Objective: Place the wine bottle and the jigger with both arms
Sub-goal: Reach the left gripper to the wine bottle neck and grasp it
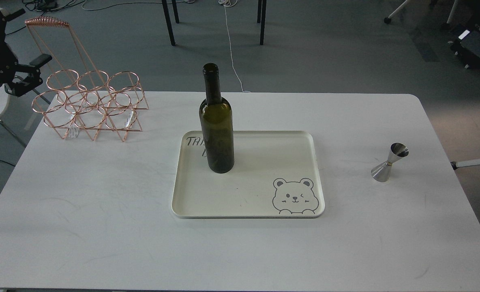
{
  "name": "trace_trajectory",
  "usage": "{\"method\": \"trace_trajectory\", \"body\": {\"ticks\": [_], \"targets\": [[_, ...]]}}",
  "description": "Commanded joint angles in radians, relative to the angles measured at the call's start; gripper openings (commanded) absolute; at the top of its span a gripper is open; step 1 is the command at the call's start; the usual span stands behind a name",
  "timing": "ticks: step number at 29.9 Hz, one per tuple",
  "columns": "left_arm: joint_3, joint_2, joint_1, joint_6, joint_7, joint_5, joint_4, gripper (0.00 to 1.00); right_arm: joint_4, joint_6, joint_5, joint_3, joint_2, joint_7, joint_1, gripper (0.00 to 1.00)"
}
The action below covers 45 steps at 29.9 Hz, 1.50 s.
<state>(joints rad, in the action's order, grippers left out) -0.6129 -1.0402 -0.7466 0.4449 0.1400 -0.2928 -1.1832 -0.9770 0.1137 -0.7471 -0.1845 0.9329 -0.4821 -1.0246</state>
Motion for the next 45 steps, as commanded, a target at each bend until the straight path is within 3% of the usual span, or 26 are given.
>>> {"method": "trace_trajectory", "body": {"ticks": [1, 11, 19, 26, 33, 45], "targets": [[-0.001, -0.012, -0.008, -0.072, 0.0, -0.233, -0.157, 0.98, 0.099, -0.066, 0.098, -0.061, -0.086, 0.0, 0.003, 0.96], [0.007, 0.031, -0.014, -0.235, -0.003, -1.003, -0.415, 0.98, 0.242, -0.124, 0.362, -0.125, -0.167, 0.003, 0.008, 0.96], [0.016, 0.123, -0.014, -0.236, 0.001, -1.428, -0.461, 0.97, 0.326, -0.17, 0.41, -0.147, -0.19, 0.007, 0.008, 0.96], [0.019, 0.201, -0.031, -0.235, -0.002, -1.586, -0.477, 0.97, 0.437, -0.17, 0.41, -0.178, -0.247, 0.007, 0.008, 0.96], [0.021, 0.299, -0.034, -0.238, -0.003, -1.629, -0.368, 0.97, 0.44, -0.17, 0.41, -0.179, -0.247, 0.007, 0.008, 0.96], [0.021, 0.404, -0.063, -0.239, -0.005, -1.626, -0.358, 0.88, 0.44, -0.177, 0.41, -0.178, -0.252, 0.013, 0.005, 0.96]]}}
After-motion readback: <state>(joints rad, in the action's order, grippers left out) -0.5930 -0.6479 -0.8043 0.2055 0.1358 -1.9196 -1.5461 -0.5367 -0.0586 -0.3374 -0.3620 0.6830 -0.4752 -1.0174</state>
